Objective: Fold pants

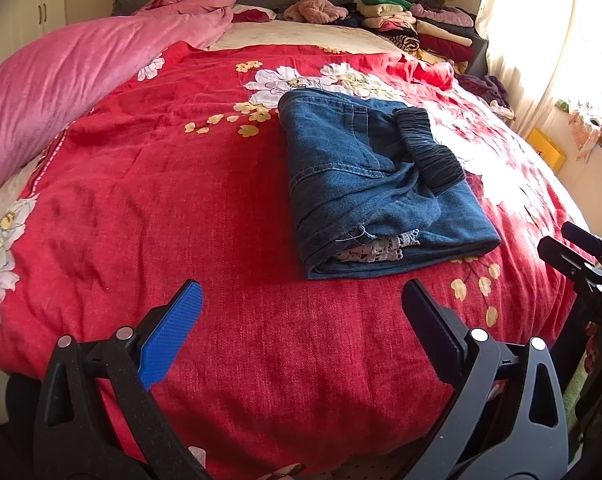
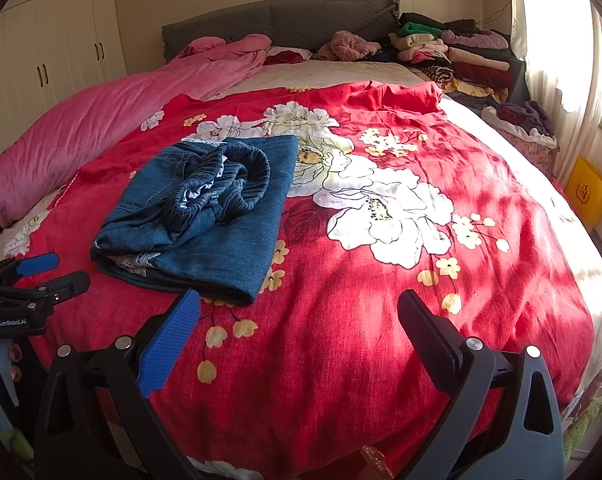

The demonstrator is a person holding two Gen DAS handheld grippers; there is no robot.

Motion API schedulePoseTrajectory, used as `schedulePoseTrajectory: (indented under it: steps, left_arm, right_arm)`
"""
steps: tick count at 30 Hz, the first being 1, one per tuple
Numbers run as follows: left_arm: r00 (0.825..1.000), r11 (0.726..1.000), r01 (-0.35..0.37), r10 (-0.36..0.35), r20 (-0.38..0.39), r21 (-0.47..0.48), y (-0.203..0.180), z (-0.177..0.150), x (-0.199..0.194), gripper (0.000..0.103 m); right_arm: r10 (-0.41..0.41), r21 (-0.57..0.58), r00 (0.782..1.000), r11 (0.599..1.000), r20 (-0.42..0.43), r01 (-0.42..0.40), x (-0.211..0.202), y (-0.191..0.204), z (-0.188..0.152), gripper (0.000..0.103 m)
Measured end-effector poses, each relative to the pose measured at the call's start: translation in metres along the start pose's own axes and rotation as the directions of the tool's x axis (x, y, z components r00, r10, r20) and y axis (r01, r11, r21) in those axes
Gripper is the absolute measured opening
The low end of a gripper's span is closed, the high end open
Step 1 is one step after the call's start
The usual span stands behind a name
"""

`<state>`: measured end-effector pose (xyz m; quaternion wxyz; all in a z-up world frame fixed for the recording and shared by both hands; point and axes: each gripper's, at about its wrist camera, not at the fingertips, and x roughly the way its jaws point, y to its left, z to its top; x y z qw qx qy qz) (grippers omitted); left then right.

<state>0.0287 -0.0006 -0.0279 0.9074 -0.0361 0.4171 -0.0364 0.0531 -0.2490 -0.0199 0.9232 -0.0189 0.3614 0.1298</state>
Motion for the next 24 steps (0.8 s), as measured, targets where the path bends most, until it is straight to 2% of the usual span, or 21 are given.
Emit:
schedulePoseTrajectory:
  steps: [3,7,8,12,14,17,19,21,22,24]
  left_arm:
    - [1.0,1.0,-0.024,0.024,-0.008,-0.001,0.001,0.003,0.0,0.094]
    - [0.991,0.991,-0.13,0.129,-0.042,-0.013,0.01,0.007,0.007,0.094]
    - [0.988,0.989,-0.149,0.147,-0.047,-0.026,0.016,0.008,0.008,0.094]
    - [0.988,0.983,-0.151,0.147,-0.043,-0.103,0.053,0.02,0.008,0.094]
    - [0.983,0.973,-0.183,0.179,-0.038,-0.138,0.077,0.035,0.01,0.094]
    - [0.962,0.942,-0.273,0.268,-0.051,-0.195,0.122,0.061,0.022,0.094]
    - [0.934,0.903,-0.358,0.348,-0.083,-0.238,0.163,0.08,0.038,0.094]
    - [0.909,0.863,-0.417,0.4,-0.121,-0.284,0.201,0.096,0.058,0.094]
    - [0.904,0.844,-0.428,0.405,-0.139,-0.324,0.221,0.103,0.07,0.094]
    - [0.911,0.83,-0.412,0.381,-0.156,-0.376,0.252,0.111,0.095,0.094]
  right_arm:
    - [0.0,-0.001,1.0,1.0,-0.001,0.0,0.0,0.0,0.0,0.099]
    - [-0.024,0.003,1.0,1.0,0.003,0.024,0.001,-0.008,0.001,0.099]
    - [-0.038,0.009,0.999,0.999,0.005,0.038,0.001,-0.012,0.003,0.099]
    - [-0.092,0.055,0.996,0.994,0.013,0.091,0.004,-0.044,0.016,0.099]
    - [-0.131,0.075,0.991,0.989,0.02,0.129,0.009,-0.068,0.027,0.099]
    - [-0.2,0.121,0.98,0.973,-0.002,0.199,0.023,-0.117,0.045,0.098]
    - [-0.256,0.163,0.966,0.952,-0.033,0.258,0.04,-0.161,0.06,0.098]
    - [-0.313,0.206,0.947,0.924,-0.073,0.321,0.06,-0.206,0.072,0.098]
    - [-0.325,0.234,0.939,0.91,-0.109,0.342,0.073,-0.231,0.078,0.098]
    - [-0.345,0.295,0.921,0.874,-0.182,0.386,0.1,-0.277,0.086,0.099]
